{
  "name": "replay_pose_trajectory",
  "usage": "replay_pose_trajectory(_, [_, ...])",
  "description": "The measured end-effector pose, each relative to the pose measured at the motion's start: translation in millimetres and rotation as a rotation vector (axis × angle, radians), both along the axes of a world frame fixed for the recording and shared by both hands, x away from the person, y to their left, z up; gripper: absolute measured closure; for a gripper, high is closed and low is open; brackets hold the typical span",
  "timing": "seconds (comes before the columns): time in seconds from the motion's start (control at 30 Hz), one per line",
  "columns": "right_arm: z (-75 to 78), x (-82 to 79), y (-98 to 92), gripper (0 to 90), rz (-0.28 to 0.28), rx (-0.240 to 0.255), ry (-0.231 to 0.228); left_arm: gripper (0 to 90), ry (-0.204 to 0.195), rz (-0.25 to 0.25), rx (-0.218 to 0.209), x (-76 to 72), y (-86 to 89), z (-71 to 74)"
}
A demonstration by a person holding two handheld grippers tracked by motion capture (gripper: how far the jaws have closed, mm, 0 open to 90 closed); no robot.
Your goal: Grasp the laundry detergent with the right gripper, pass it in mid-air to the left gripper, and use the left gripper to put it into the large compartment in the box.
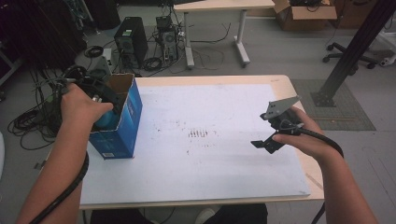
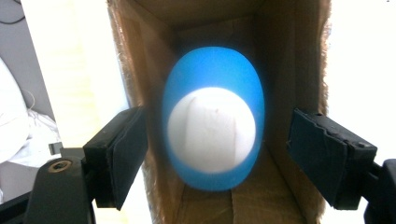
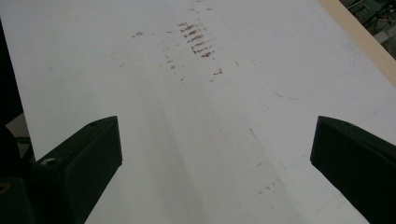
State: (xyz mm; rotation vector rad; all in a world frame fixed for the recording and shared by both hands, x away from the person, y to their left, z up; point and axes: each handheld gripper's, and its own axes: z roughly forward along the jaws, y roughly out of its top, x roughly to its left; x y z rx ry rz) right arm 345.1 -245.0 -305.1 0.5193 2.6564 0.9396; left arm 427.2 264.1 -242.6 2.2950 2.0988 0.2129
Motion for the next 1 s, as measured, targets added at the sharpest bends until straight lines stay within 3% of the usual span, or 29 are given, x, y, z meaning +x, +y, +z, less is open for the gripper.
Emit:
replay_pose_trajectory(0.2, [1.6, -1.2, 0.9, 1.9, 0.001, -0.001, -0.004, 18.6, -0.025, -0.006, -0.004, -3.3, 2.6, 13.3])
replay_pose_trajectory(0.4, [3.5, -2.6, -0.3, 1.9, -0.003, 0.0, -0.006, 16.3, -0.046, -0.042, -0.009, -5.7, -0.1, 26.7])
replay_pose_trajectory(0.67, [6.5, -5.6, -1.4, 1.9, -0.006, -0.002, -0.009, 12.3, -0.088, -0.142, 0.011, -9.3, -14.9, 47.8])
replay_pose_trajectory(1.0, [8.9, -8.7, -3.8, 1.9, -0.011, -0.003, -0.009, 5.5, -0.125, -0.26, 0.013, -10.9, -45.7, 70.5])
